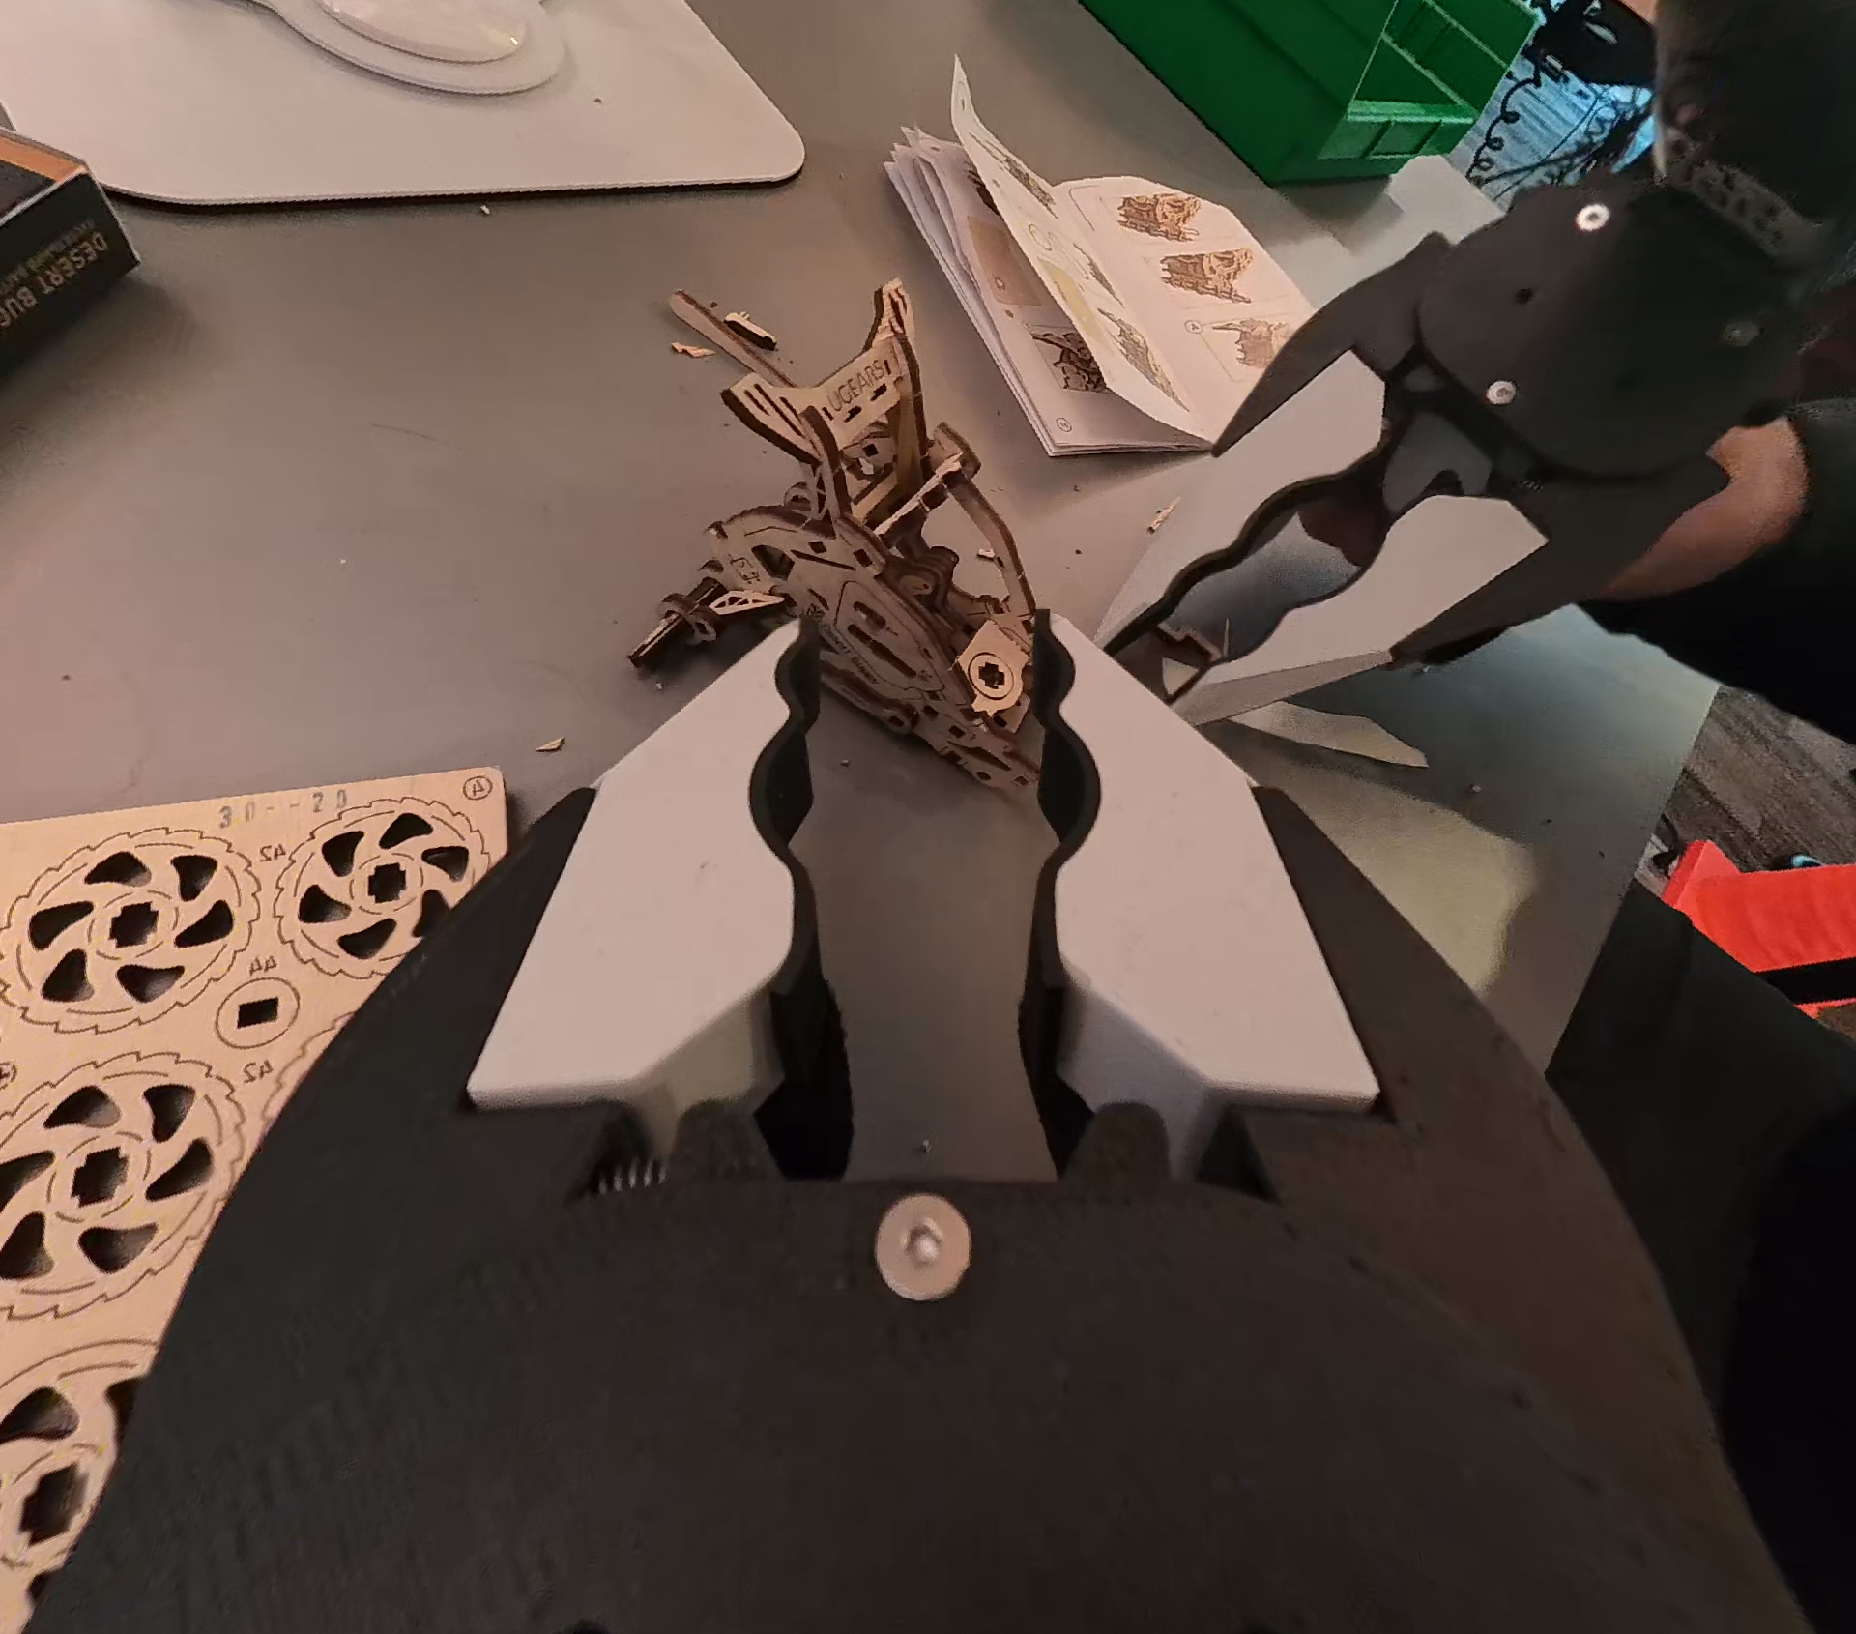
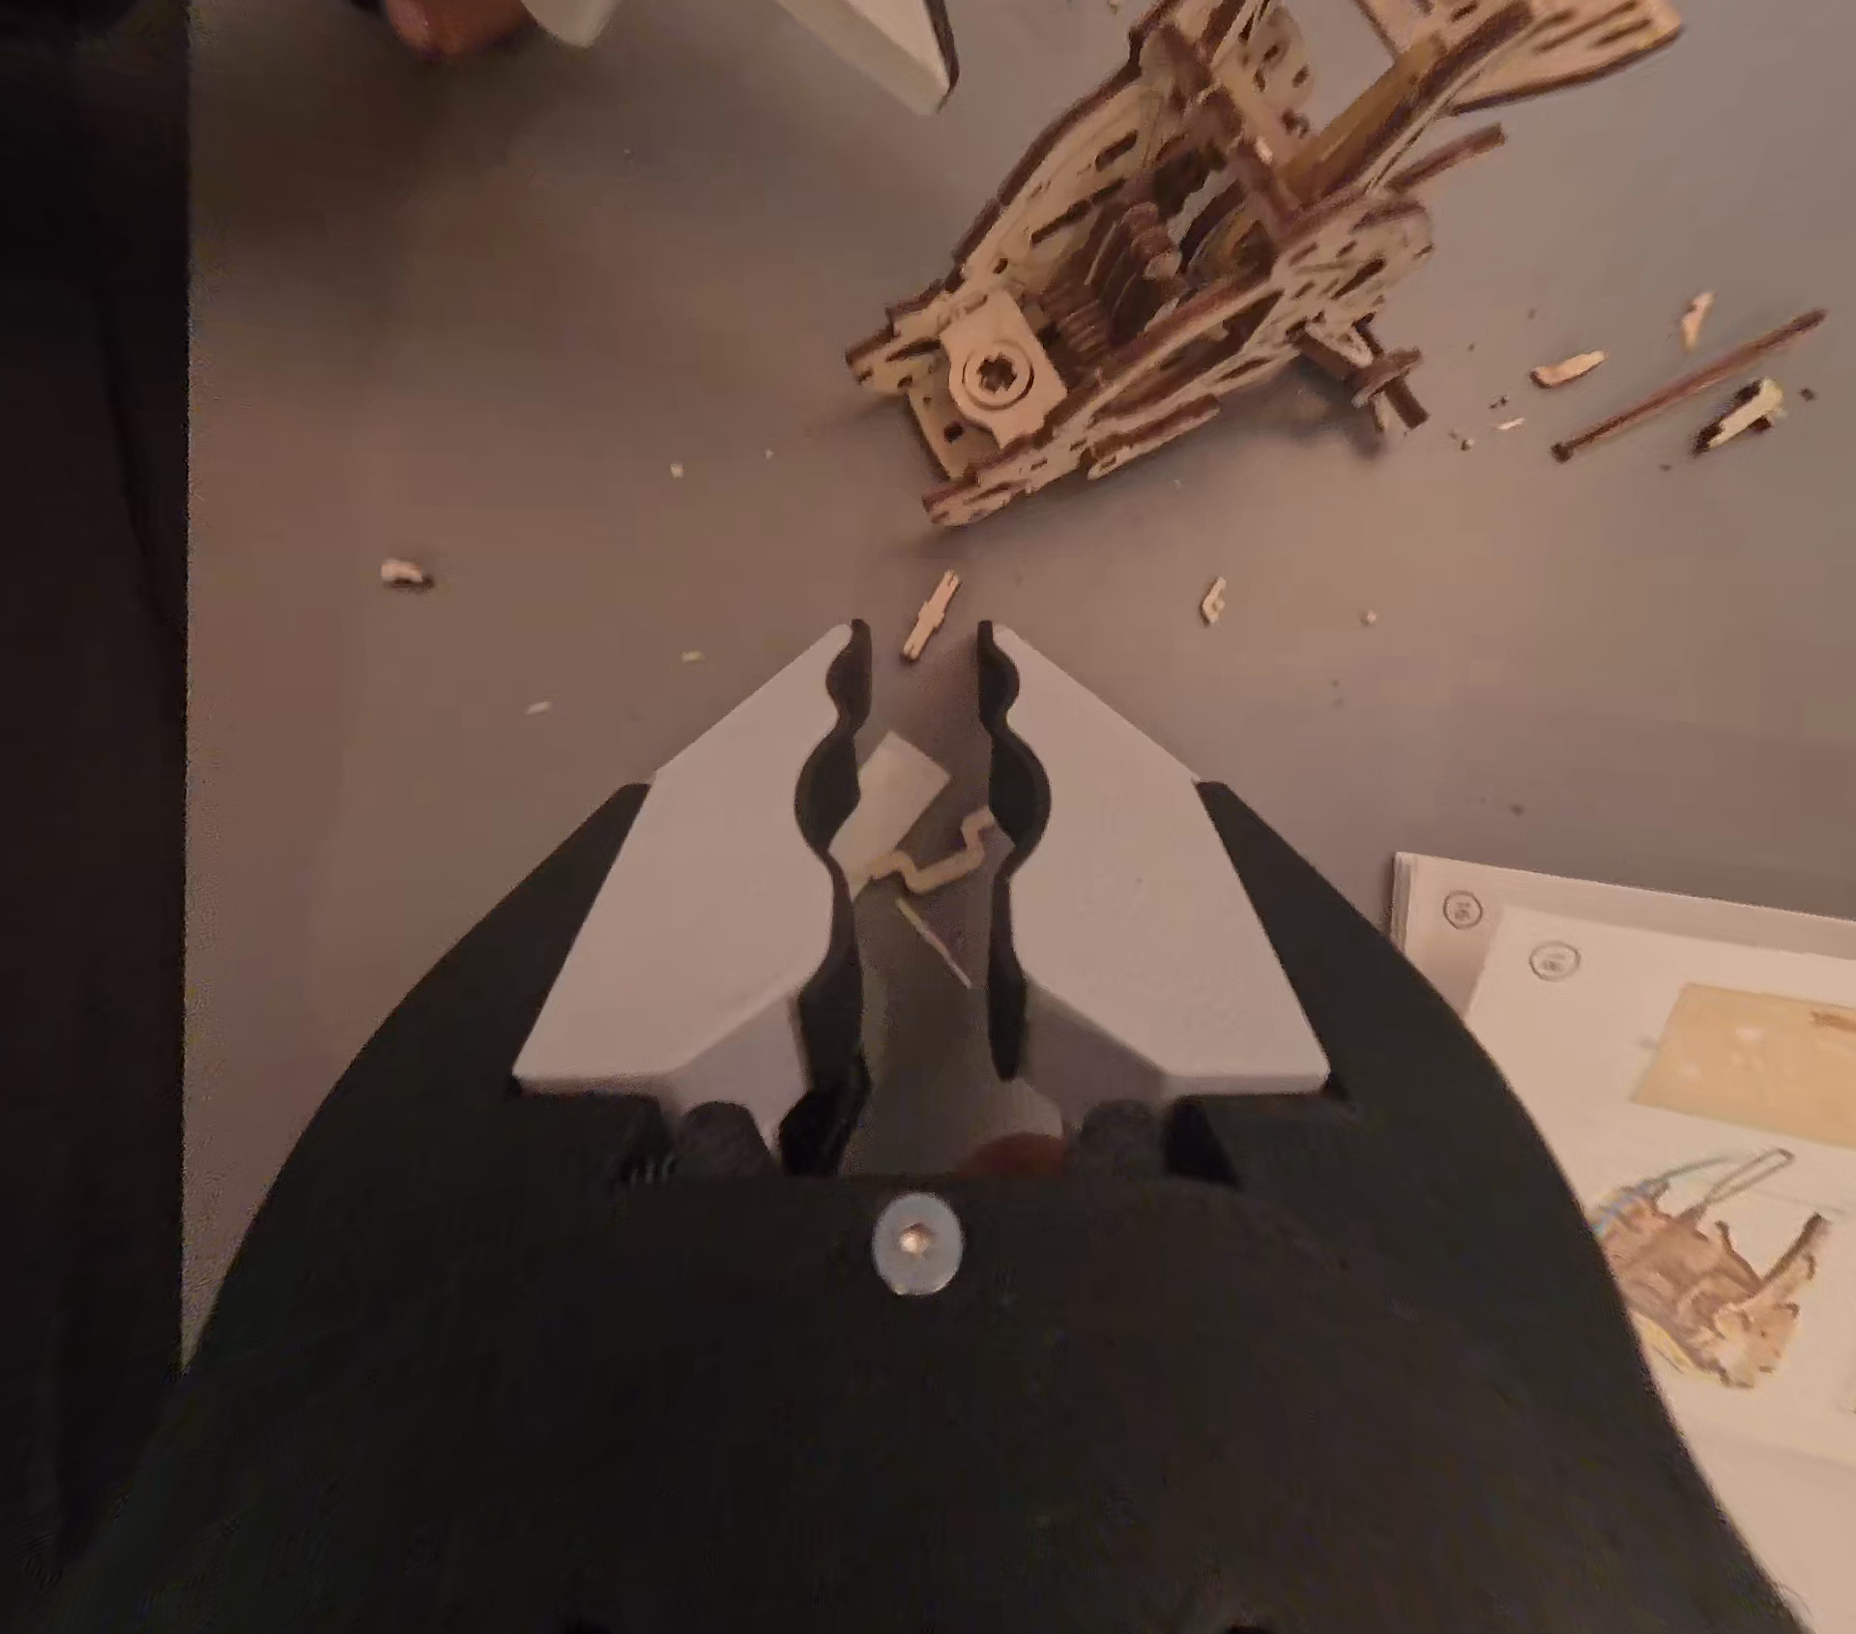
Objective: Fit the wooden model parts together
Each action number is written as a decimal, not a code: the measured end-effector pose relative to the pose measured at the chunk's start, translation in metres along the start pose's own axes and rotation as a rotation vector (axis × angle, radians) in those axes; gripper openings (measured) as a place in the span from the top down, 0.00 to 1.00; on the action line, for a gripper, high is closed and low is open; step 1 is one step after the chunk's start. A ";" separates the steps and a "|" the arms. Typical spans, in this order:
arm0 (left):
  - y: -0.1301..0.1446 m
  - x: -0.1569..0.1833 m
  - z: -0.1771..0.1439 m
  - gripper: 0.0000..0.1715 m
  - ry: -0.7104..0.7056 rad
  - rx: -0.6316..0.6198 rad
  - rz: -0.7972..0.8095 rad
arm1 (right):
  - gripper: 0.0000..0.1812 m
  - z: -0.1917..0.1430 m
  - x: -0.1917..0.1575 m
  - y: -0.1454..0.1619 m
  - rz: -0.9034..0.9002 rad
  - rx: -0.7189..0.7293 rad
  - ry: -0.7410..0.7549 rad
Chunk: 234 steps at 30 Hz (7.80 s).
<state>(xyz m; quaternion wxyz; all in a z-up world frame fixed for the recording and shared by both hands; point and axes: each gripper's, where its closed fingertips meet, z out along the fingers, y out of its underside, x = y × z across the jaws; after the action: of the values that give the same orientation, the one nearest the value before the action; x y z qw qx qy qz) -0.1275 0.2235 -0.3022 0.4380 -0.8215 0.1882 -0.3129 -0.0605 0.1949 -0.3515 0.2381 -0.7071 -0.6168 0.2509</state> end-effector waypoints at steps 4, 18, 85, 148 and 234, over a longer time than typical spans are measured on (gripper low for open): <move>0.000 -0.002 -0.002 0.77 0.001 0.006 -0.007 | 0.99 0.006 0.000 -0.005 0.015 0.013 0.018; 0.000 -0.003 0.000 0.77 0.023 0.014 -0.030 | 0.98 -0.065 -0.021 0.054 0.117 0.032 0.082; 0.002 -0.002 0.000 0.77 0.083 0.036 -0.084 | 1.00 -0.087 0.072 -0.012 0.065 0.141 0.158; -0.006 0.000 -0.007 0.79 0.111 0.102 -0.088 | 0.96 -0.108 0.176 -0.052 0.336 0.254 0.296; -0.010 -0.003 -0.007 0.80 0.130 0.120 -0.132 | 0.98 -0.350 0.376 0.371 1.377 -0.207 0.952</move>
<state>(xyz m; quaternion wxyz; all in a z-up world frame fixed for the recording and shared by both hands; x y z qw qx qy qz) -0.1345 0.2261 -0.2922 0.4517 -0.7825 0.1424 -0.4043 0.4881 0.5116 -0.3482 0.2006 -0.9738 0.0982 -0.0426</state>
